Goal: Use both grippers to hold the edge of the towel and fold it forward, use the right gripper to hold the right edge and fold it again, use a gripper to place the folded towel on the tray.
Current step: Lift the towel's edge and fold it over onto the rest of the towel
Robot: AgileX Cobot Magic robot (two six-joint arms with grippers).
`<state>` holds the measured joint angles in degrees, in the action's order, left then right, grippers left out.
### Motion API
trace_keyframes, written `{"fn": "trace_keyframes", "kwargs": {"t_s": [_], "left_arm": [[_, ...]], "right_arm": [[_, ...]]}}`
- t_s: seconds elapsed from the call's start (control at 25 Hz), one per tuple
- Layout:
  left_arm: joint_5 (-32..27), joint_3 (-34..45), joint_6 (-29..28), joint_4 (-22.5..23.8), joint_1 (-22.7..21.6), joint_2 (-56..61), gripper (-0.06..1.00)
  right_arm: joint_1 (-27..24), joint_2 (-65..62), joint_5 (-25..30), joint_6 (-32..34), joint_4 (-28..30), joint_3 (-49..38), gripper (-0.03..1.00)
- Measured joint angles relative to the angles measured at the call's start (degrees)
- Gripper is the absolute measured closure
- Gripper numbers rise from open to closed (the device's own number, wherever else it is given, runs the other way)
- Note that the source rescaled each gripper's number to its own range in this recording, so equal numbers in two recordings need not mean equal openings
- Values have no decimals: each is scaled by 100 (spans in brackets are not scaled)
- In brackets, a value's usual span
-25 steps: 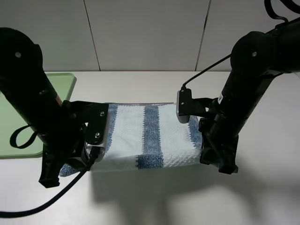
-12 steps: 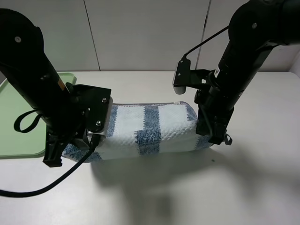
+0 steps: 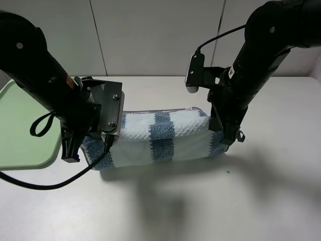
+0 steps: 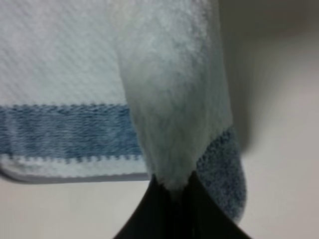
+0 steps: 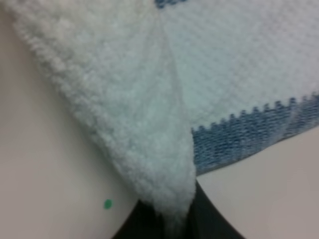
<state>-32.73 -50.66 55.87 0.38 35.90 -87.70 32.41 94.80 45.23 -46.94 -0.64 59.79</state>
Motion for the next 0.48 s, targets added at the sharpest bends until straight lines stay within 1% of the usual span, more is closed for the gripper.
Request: {"fn": "trace_keyframes", "kwargs": {"t_s": [0.36,0.48], "left_arm": [[460,0,-725,845,0,-234,94],[536,0,-823,955,0,-247,94]], "right_arm": [[0,0,-468,315,423,0,97],[0,0,-542,410,501,0,97]]}}
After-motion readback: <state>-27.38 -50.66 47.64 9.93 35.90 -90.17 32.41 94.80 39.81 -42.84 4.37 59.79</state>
